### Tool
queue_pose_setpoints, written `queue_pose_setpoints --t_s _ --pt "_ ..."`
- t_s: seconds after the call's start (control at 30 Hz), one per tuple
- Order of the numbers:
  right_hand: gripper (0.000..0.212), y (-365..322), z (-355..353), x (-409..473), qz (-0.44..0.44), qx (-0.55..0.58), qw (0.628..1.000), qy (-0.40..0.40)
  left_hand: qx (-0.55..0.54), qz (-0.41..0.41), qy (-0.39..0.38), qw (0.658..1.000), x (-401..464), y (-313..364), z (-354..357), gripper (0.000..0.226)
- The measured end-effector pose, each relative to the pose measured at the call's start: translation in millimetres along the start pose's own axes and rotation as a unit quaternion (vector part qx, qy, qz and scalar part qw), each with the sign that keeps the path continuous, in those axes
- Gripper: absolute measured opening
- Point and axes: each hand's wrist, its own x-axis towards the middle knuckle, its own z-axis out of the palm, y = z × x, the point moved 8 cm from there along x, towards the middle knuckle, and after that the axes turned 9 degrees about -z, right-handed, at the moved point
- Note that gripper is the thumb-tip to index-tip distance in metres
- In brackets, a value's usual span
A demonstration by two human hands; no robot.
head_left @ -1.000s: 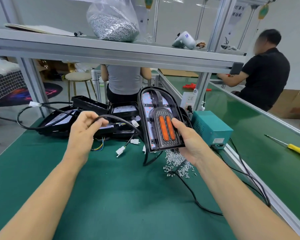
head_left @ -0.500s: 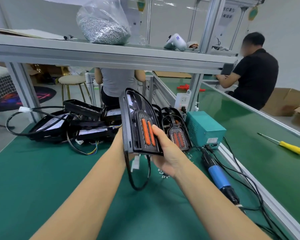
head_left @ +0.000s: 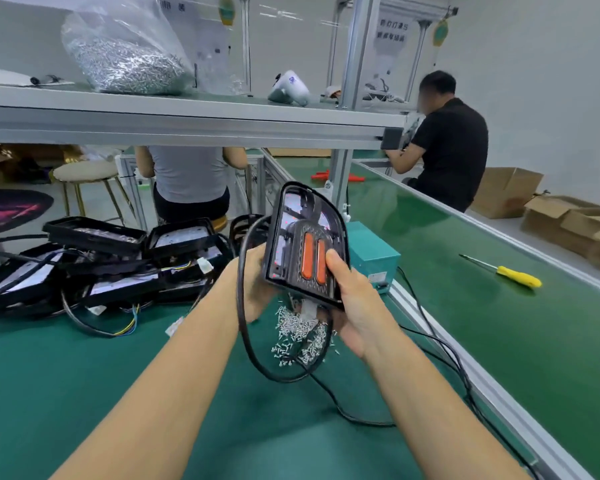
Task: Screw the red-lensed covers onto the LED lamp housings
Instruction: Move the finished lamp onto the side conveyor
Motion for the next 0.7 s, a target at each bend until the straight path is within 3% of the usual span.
queue_pose_setpoints --t_s 0.1,0.2,0.4,0.6,0.7 --pt "0.041 -22 -39 4 -0.031 -0.003 0.995 0.09 -0.045 -0.009 -0.048 0.998 1 -10 20 0.059" --pt "0.04 -42 -80 4 -0.054 0.004 0.983 0.174 -0.004 0.013 -0.08 0.997 7 -20 47 0.062" --pt "0.032 -82 -158 -2 -0.111 -0.019 0.949 0.294 0.176 0.062 -0.072 0.98 18 -35 150 0.021" --pt "0.042 -91 -239 -2 -0.086 -0.078 0.904 0.411 0.223 0.013 -0.074 0.972 50 -83 210 0.065" --pt "0.04 -83 -274 -4 -0.068 -0.085 0.881 0.461 0.253 -0.033 -0.098 0.962 59 -114 227 0.07"
